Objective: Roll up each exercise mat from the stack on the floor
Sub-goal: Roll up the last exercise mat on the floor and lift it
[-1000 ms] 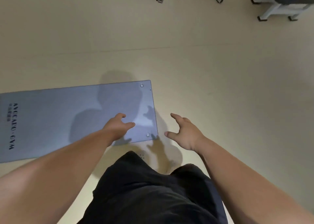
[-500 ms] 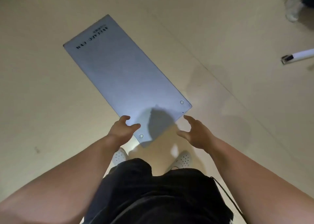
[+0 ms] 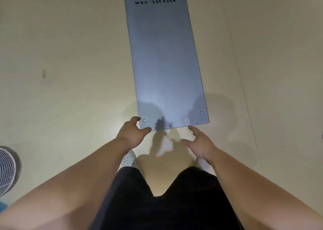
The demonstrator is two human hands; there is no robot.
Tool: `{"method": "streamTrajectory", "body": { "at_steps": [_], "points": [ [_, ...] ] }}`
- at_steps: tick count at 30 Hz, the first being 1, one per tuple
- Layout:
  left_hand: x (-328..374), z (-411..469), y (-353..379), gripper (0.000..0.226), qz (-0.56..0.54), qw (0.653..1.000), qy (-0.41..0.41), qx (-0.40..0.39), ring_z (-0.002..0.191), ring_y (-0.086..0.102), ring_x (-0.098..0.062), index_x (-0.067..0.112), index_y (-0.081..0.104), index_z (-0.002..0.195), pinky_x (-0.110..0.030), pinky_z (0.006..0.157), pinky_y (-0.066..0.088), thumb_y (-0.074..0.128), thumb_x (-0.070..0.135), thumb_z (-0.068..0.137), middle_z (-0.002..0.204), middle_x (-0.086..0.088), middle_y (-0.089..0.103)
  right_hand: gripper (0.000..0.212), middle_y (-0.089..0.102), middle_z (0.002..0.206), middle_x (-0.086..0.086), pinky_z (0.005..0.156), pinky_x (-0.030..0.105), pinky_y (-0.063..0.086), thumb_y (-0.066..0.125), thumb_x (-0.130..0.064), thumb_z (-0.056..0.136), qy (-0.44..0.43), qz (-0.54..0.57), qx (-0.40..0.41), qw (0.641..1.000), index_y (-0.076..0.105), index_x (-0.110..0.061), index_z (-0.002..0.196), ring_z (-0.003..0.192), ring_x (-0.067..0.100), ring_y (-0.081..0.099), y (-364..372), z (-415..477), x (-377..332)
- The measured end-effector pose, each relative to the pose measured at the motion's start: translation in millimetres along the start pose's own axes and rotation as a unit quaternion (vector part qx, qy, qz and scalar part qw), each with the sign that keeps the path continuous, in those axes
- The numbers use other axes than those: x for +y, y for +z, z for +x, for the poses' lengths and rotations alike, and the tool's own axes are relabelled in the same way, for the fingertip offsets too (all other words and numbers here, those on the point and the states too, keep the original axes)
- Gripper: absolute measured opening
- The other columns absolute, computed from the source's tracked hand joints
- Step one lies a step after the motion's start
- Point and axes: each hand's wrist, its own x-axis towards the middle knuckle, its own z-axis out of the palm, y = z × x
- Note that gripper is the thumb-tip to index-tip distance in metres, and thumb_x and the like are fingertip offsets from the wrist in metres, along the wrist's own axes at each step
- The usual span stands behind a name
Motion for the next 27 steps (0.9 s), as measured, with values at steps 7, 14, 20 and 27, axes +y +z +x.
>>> {"method": "streamTrajectory", "body": {
  "at_steps": [7,14,20,27],
  "points": [
    [-34,96,94,0.066,-0.006,0.998,-0.043,0.043,0.078,0.055,-0.011,0.025,0.037,0.152,-0.033,0.083,0.047,0.065,0.040,0.095,0.117,0.000,0.051,0.085,0.041,0.161,0.006,0.091,0.025,0.045,0.075,-0.045,0.093,-0.055,-0.054,-0.109,0.991,0.028,-0.031,0.162,0.139,0.024,0.050,16,140,52],
    [-86,250,195,0.073,0.085,0.996,-0.018,0.026,0.123,0.054,-0.028,0.030,0.032,0.155,-0.037,0.099,0.047,0.064,0.050,0.092,0.149,-0.006,0.043,0.092,0.034,0.164,0.010,0.111,0.032,0.039,0.074,-0.050,0.091,-0.083,-0.130,-0.093,0.984,0.025,-0.025,0.164,0.146,0.024,0.043,46,312,139],
    [-136,388,261,0.074,0.185,0.982,0.021,0.023,0.127,0.051,-0.032,0.031,0.031,0.154,-0.038,0.095,0.046,0.063,0.052,0.091,0.150,-0.005,0.040,0.098,0.016,0.171,0.007,0.120,0.045,0.037,0.073,-0.053,0.089,-0.105,-0.243,-0.107,0.958,0.017,-0.028,0.165,0.150,0.027,0.038,112,446,211],
    [-177,500,320,0.070,0.325,0.941,0.090,0.037,0.124,0.047,-0.033,0.030,0.038,0.146,-0.041,0.094,0.045,0.065,0.053,0.086,0.136,-0.005,0.047,0.090,0.000,0.172,0.012,0.124,0.051,0.021,0.061,-0.055,0.097,-0.143,-0.331,0.098,0.928,0.009,-0.027,0.164,0.159,0.037,0.001,153,551,258]
  ]
}}
